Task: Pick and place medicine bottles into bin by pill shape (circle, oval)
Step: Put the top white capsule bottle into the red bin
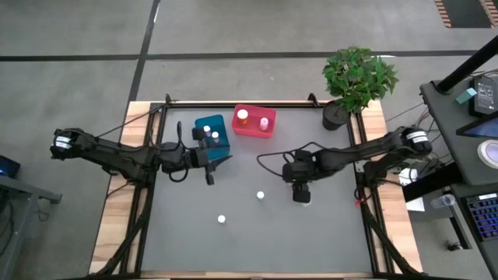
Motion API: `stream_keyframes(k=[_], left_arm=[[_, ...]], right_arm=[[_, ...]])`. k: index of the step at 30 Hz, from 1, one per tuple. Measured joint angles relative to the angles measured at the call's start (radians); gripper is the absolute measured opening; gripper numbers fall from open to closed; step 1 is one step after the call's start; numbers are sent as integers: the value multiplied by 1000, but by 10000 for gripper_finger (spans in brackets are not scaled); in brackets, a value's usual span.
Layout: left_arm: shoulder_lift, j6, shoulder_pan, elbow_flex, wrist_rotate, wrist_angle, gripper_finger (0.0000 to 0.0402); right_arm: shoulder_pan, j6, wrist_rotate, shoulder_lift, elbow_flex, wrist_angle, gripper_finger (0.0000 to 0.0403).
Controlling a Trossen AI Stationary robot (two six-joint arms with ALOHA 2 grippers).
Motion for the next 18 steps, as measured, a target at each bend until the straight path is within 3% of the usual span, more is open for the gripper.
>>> stream_keyframes(k=[18], left_arm=[[-1,24,0,-1,-3,0,142]], right_arm=[[-43,-40,0,95,-8,61,219]])
